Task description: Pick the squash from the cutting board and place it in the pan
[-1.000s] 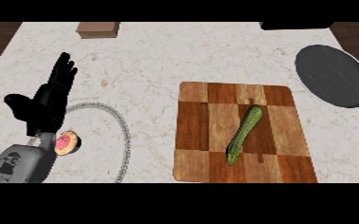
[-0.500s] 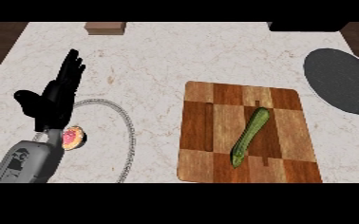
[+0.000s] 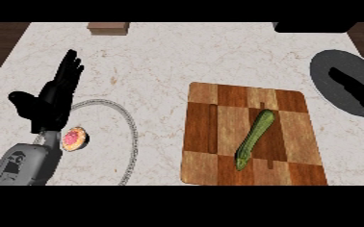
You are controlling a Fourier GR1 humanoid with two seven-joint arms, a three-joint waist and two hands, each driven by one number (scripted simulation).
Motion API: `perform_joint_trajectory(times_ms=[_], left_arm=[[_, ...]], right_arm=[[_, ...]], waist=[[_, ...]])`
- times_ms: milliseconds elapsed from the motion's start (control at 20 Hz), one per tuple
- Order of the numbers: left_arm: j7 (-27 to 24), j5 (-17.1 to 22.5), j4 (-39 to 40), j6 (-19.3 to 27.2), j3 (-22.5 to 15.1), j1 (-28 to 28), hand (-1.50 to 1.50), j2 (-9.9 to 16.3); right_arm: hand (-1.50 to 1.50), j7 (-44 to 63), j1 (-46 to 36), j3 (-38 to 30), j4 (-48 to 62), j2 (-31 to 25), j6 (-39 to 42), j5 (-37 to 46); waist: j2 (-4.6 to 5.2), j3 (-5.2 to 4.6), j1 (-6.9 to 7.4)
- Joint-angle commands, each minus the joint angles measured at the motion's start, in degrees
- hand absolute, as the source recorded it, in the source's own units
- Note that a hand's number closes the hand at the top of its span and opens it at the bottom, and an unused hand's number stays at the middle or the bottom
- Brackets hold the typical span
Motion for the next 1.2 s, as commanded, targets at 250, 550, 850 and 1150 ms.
perform_joint_trajectory(times_ms=[250,550,850,1150], left_arm=[[1.2,-4.5,-2.2,1.3,-0.5,1.1,0.0,-3.6],[-3.8,-2.6,0.7,-3.6,4.2,3.6,0.0,-2.6],[4.9,-5.2,-1.5,-1.6,3.4,-2.4,0.0,-5.0],[-1.1,-7.1,2.0,-3.3,4.7,-0.5,0.0,-6.5]], right_arm=[[-1.5,12.0,-6.6,9.2,3.1,9.6,3.1,9.0],[-1.5,6.7,-4.0,5.1,11.0,10.8,6.1,13.0],[-1.5,4.0,-3.3,5.4,14.5,14.6,11.6,13.1],[-1.5,2.9,-6.6,11.0,20.6,21.8,12.8,19.4]], waist=[[-0.11,0.04,-0.39],[-0.03,0.05,-0.56],[-0.07,0.07,-0.71],[-0.01,0.05,-0.44]])
